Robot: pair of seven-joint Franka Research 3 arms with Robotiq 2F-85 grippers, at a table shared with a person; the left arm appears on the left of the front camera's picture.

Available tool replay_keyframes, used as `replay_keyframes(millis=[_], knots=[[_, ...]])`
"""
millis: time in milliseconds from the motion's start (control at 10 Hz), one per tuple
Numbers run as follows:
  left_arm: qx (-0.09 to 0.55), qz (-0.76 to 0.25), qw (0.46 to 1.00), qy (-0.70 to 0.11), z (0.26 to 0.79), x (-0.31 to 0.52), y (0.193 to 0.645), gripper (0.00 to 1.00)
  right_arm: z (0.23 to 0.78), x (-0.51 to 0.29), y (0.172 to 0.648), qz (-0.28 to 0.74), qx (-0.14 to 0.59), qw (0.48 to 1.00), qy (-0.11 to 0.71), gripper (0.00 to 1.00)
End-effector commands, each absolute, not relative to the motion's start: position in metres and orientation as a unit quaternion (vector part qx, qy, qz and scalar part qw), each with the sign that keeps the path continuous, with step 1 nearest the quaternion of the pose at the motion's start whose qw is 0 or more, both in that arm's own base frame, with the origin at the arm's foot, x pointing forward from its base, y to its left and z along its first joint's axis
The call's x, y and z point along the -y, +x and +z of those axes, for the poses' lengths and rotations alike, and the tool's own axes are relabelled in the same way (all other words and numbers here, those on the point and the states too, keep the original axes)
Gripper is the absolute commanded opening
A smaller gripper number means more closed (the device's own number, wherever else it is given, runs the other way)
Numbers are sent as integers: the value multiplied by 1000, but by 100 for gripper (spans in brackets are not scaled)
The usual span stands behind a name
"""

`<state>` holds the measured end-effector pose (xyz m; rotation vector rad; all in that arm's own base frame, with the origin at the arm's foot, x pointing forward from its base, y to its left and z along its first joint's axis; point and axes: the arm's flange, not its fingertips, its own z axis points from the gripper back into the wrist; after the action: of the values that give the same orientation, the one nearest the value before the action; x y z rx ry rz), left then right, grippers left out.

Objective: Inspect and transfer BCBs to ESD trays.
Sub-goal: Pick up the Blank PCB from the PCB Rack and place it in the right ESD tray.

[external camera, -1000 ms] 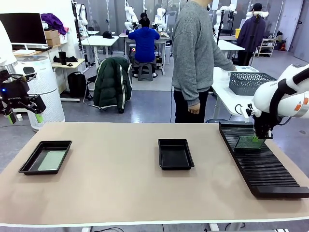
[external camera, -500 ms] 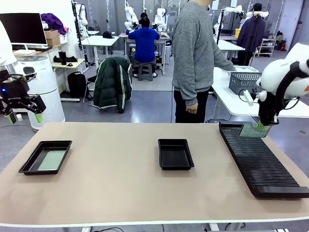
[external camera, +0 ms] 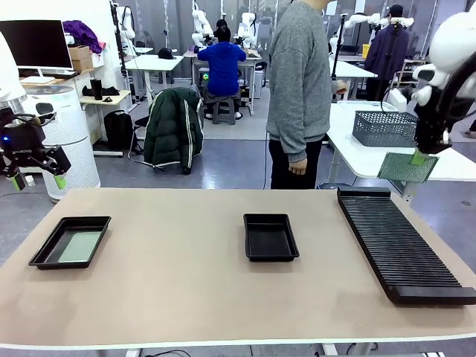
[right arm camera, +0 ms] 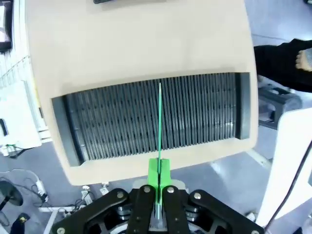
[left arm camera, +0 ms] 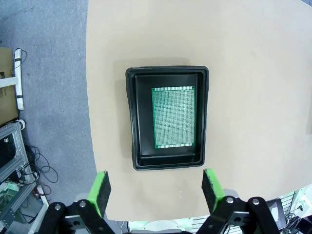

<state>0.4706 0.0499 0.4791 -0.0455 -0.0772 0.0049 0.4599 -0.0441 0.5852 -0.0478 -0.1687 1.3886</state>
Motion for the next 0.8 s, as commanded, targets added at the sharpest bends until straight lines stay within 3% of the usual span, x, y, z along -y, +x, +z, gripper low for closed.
replay_keyframes(millis=[0, 700], knots=[[42, 2, 999, -22, 477, -50, 470, 100, 620, 38, 464, 623, 79, 778, -2, 0], [42, 2, 999, -22, 477, -50, 470, 100, 688, 41, 464, 601, 80, 795, 10, 0]])
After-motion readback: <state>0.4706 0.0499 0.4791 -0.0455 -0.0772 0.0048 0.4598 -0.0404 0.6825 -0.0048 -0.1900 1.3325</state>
